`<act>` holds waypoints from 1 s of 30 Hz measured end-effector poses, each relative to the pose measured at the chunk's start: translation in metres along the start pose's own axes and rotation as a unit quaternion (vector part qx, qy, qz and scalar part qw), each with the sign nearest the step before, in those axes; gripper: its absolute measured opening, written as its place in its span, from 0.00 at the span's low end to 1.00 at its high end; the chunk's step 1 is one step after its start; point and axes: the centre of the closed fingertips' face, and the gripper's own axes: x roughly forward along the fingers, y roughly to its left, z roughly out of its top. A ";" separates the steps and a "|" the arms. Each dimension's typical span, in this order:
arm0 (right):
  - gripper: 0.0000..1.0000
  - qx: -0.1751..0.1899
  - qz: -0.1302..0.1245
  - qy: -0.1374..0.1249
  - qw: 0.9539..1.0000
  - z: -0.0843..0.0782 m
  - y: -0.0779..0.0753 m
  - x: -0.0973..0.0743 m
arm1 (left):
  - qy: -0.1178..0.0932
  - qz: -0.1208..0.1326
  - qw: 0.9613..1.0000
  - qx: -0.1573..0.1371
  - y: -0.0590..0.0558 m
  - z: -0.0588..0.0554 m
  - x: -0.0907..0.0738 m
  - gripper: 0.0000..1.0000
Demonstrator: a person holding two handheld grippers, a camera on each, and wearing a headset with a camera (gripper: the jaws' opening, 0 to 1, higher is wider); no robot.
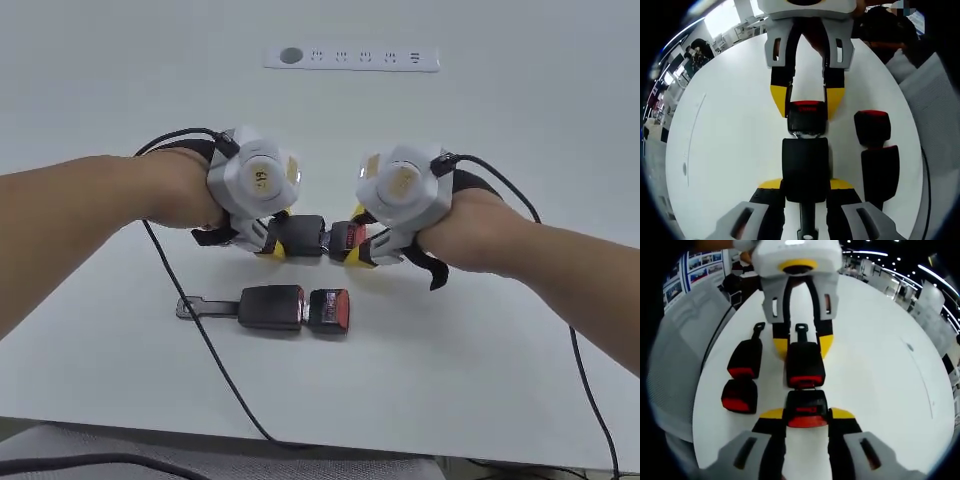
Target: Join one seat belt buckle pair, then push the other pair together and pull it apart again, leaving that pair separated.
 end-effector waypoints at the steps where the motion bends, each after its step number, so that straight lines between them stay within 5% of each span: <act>1: 0.30 -0.001 0.000 0.000 1.000 0.000 0.000 0.000 | 0.000 0.000 1.000 0.000 0.000 0.000 0.000 0.32; 30: 0.31 -0.008 -0.006 0.002 1.000 -0.003 0.001 -0.002 | -0.008 0.001 1.000 -0.007 0.000 0.000 -0.001 0.32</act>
